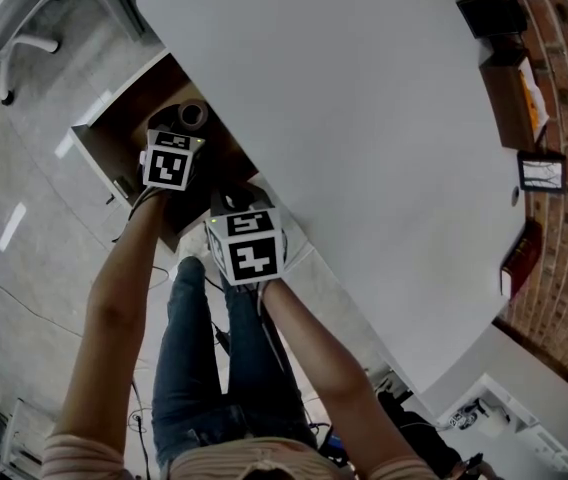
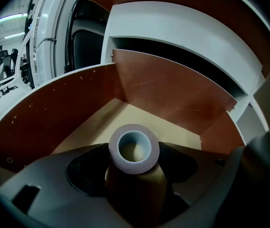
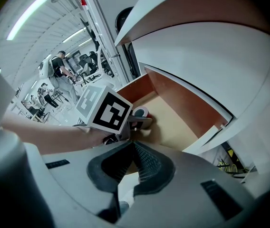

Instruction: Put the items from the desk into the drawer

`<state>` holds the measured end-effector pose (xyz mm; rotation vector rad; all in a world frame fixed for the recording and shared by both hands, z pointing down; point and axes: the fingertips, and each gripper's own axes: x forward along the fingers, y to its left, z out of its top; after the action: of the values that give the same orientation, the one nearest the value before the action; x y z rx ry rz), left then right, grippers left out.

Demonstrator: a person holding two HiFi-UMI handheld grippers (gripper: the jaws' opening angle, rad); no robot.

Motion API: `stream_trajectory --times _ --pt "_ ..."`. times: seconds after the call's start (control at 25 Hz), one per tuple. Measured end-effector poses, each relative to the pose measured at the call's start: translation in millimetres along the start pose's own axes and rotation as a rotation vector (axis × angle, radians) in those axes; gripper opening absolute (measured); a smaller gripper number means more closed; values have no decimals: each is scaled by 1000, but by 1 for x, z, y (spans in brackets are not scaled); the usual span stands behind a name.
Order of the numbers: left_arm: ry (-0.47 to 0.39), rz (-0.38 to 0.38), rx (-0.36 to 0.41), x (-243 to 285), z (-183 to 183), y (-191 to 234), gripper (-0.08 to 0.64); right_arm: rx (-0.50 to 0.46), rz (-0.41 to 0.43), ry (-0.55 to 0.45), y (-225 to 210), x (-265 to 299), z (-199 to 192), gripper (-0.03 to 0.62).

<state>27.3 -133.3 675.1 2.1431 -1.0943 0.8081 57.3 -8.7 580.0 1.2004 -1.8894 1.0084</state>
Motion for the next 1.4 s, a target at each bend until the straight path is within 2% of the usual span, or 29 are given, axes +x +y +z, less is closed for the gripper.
stream_trajectory --times 0.24,0.4,0.8,1.2,1.4 --pt "-17 -3 25 -7 8 -3 322 2 4 0 5 -6 6 18" --pt "-59 2 22 -19 23 -3 324 -12 -10 -17 5 -6 7 18" --pt "-105 -7 41 -85 58 -10 308 -25 25 -81 32 -39 37 18" --pt "-218 59 83 -174 104 -4 77 -41 61 -195 67 -91 83 17" --pt "-265 75 95 -208 124 -4 21 -59 63 -247 78 -111 101 17"
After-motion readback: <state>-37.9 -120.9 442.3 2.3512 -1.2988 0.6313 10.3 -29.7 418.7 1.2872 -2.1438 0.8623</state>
